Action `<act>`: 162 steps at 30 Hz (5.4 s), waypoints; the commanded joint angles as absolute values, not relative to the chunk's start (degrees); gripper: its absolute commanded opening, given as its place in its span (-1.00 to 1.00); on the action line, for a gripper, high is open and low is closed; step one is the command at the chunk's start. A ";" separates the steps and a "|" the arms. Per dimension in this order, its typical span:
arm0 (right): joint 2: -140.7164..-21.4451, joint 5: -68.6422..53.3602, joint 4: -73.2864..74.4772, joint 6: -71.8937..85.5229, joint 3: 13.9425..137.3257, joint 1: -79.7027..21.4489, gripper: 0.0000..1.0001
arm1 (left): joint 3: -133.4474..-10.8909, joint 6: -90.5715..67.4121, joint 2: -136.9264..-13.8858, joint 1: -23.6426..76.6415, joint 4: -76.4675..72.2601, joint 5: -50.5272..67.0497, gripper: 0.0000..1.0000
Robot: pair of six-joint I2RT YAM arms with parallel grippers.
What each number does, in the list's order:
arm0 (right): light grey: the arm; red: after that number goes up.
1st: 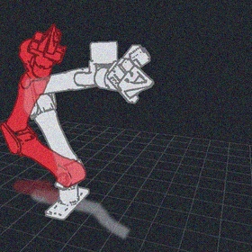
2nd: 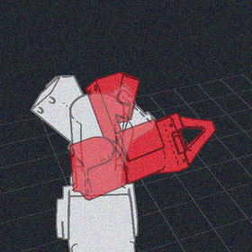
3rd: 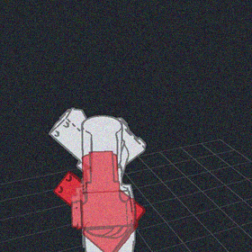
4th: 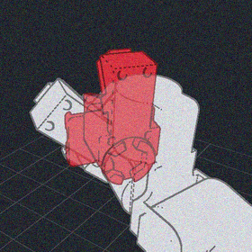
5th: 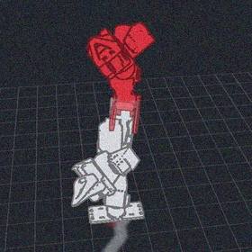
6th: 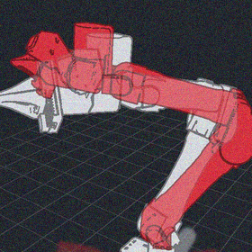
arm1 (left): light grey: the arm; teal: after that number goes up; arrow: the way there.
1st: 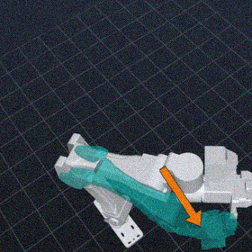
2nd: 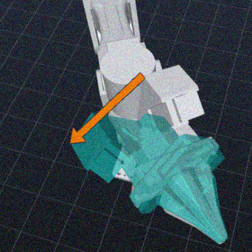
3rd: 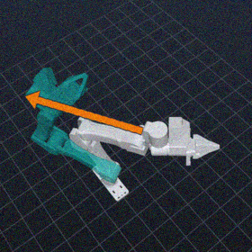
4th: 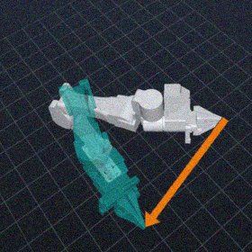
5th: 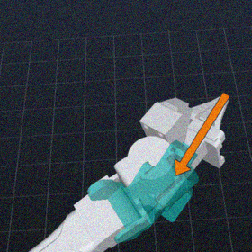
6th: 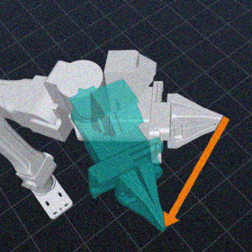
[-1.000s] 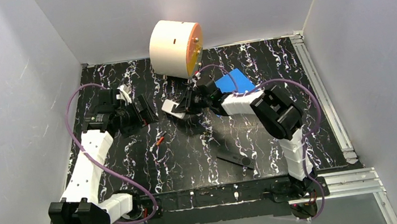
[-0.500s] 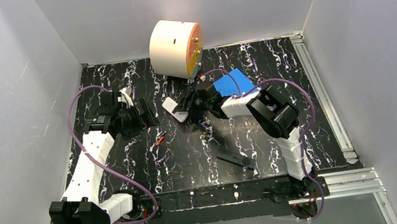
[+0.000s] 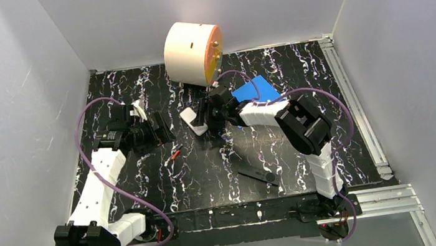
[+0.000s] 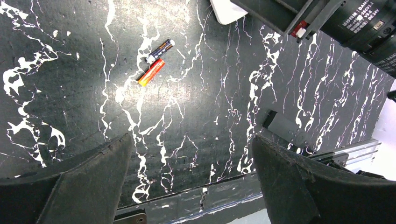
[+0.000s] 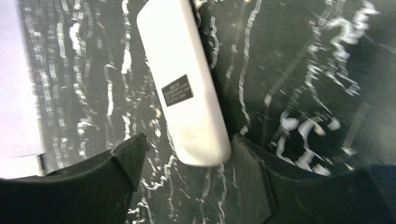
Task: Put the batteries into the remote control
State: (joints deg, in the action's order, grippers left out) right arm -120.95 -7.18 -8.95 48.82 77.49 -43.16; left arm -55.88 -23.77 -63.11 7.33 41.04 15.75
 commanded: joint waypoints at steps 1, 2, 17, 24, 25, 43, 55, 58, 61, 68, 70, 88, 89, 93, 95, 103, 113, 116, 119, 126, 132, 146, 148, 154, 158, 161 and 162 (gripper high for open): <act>-114.77 2.69 4.71 40.45 76.92 -43.65 0.60 | -56.31 -22.00 -59.84 7.29 43.49 15.65 0.97; -113.27 4.01 5.26 39.50 76.52 -43.61 0.66 | -56.29 -21.91 -59.32 7.29 43.66 15.18 0.97; -92.63 13.16 47.93 10.39 70.67 -52.71 0.73 | -55.28 -21.36 -58.07 7.31 41.39 14.84 0.97; -92.20 10.90 52.85 10.90 66.81 -62.35 0.77 | -55.52 -23.44 -61.02 7.29 38.18 17.46 0.97; -92.77 10.85 52.97 10.09 66.36 -62.74 0.77 | -55.67 -23.47 -61.42 7.29 38.07 17.63 0.97; -104.74 6.91 45.03 0.10 67.33 -61.62 0.28 | -58.53 -22.88 -62.14 7.21 38.59 15.19 0.97; -104.58 4.49 39.89 -2.18 65.18 -57.82 -0.59 | -58.67 -23.67 -62.75 7.21 38.01 16.62 0.97; -100.17 7.95 37.27 -1.12 65.46 -57.80 -0.68 | -58.42 -24.19 -62.48 7.21 37.33 19.12 0.97; -95.42 8.57 34.71 1.53 67.50 -56.58 -0.70 | -57.30 -25.64 -61.86 7.21 36.18 22.48 0.97; -87.45 -4.28 23.22 12.71 70.77 -46.35 -0.69 | -53.04 -32.38 -60.33 7.21 27.22 34.31 0.97; -85.24 -15.01 14.65 18.95 69.48 -40.36 -0.68 | -52.30 -35.01 -59.73 7.23 22.69 37.88 0.97; -93.65 -41.98 -82.54 97.74 67.44 -28.24 -0.58 | -56.15 -54.77 -55.56 11.75 -3.48 48.31 0.97; -93.83 -42.37 -82.53 98.10 68.69 -28.94 -0.58 | -57.05 -54.90 -55.94 12.01 -3.73 47.71 0.97; -93.74 -42.25 -82.63 98.15 69.92 -31.71 -0.56 | -62.92 -56.33 -59.87 15.60 -4.06 49.03 0.97; -93.57 -41.77 -82.81 97.94 69.24 -32.27 -0.56 | -64.59 -58.16 -60.47 17.67 -4.87 49.46 0.97; -93.35 -41.36 -83.61 97.51 68.21 -32.76 -0.56 | -61.72 -67.43 -57.24 18.53 -15.96 50.80 0.96; -92.32 -40.02 -82.30 94.21 67.43 -33.71 -0.53 | -61.41 -67.40 -61.40 24.27 -19.34 50.38 0.61; -91.38 -39.38 -81.90 93.11 67.09 -33.84 -0.51 | -62.80 -67.40 -62.41 25.38 -19.46 49.87 0.59; -91.30 -39.11 -81.50 92.77 66.97 -34.07 -0.51 | -64.35 -66.99 -63.97 27.29 -20.25 51.14 0.36; -88.98 -39.71 -74.14 89.89 66.52 -33.93 -0.18 | -64.99 -58.41 -63.63 27.66 -16.98 53.33 -0.78; -78.55 -36.82 -40.14 70.90 65.85 -32.29 0.70 | -72.39 -35.12 -64.57 27.69 5.28 48.43 -1.00; -81.83 -35.08 14.30 47.05 89.88 -30.72 0.69 | -81.21 -0.55 -67.81 28.03 33.88 32.92 -1.00; -83.75 -35.85 16.33 47.13 91.17 -30.96 0.64 | -81.54 2.02 -67.72 28.12 35.45 32.05 -1.00; -89.15 -41.39 19.62 44.51 94.83 -32.11 0.55 | -81.49 4.90 -67.43 28.26 37.03 33.13 -1.00; -90.76 -47.27 11.19 50.11 94.19 -33.40 0.32 | -81.64 6.87 -67.97 28.44 39.23 33.40 -1.00; -92.32 -48.11 13.19 49.94 95.12 -35.03 0.08 | -81.80 7.19 -67.96 28.39 40.12 33.03 -1.00; -92.56 -48.68 13.14 50.56 94.64 -35.33 -0.03 | -81.87 7.28 -67.88 28.41 40.16 32.85 -1.00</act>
State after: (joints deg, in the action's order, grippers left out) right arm -91.61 -43.86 15.20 48.77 92.49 -33.52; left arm -79.55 4.89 -68.88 28.21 38.46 32.18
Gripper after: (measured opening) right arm 0.559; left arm 0.393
